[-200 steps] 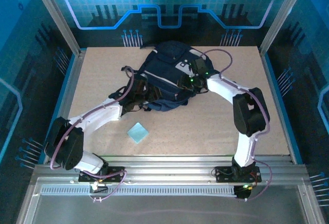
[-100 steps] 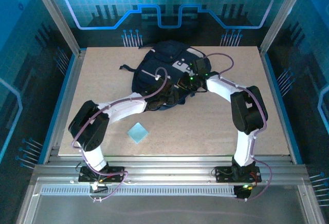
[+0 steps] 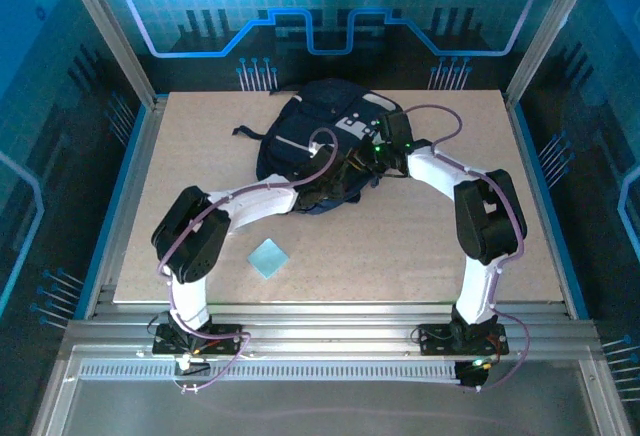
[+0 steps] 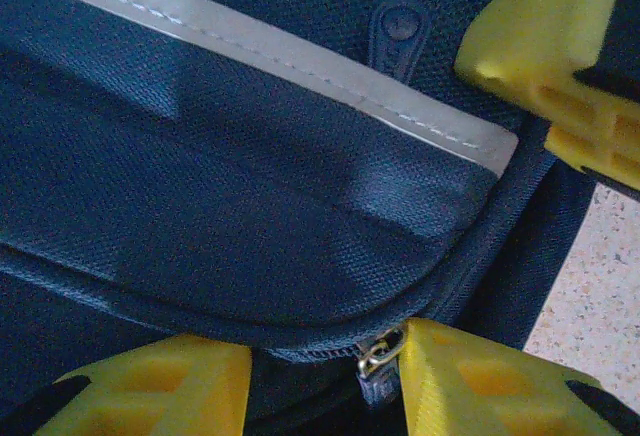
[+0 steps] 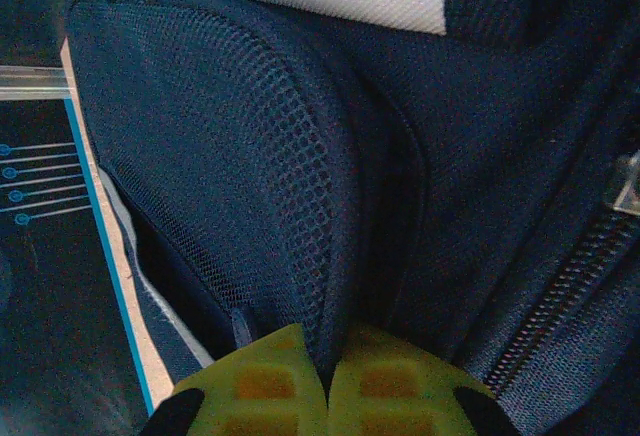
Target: Pack the student bag
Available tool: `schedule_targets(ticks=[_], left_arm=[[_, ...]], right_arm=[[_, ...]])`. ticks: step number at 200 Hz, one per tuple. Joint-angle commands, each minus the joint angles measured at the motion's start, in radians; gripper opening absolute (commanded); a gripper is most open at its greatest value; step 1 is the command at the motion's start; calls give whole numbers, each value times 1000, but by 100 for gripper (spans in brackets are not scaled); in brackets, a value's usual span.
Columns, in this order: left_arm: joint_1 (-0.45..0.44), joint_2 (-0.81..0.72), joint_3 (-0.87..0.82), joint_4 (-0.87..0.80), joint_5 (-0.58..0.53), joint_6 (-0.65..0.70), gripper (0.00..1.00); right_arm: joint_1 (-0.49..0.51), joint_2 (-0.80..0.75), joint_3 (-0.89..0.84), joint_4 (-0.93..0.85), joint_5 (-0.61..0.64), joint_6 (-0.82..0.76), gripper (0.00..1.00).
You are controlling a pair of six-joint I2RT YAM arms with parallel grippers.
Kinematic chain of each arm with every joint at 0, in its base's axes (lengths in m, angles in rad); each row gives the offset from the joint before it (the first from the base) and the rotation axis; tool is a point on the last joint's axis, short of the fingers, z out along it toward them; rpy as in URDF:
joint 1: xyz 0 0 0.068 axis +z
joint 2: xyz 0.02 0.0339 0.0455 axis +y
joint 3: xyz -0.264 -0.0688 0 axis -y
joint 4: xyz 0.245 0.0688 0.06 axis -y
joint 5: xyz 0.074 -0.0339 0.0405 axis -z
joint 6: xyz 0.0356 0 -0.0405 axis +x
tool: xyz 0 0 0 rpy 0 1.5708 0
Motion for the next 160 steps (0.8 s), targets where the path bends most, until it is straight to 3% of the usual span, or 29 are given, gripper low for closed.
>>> schedule_targets(ticks=[1, 12, 43, 69, 84, 112, 160], left_arm=[[-1, 54, 53, -20, -15, -2, 41], [0, 74, 70, -46, -6, -10, 43], [-7, 84, 107, -116, 9, -45, 60], [-22, 41, 98, -105, 15, -60, 60], [-25, 45, 99, -93, -15, -54, 55], [-16, 112, 139, -118, -83, -26, 36], [7, 57, 111, -130, -16, -43, 10]], right_arm=[[-1, -61, 11, 127, -88, 38, 0], [-4, -60, 14, 142, -94, 53, 0], [-3, -56, 43, 122, -88, 46, 0], [-7, -51, 21, 140, -91, 67, 0], [-7, -55, -1, 166, -93, 85, 0], [-8, -63, -23, 209, -117, 111, 0], [-31, -79, -15, 155, -95, 50, 0]])
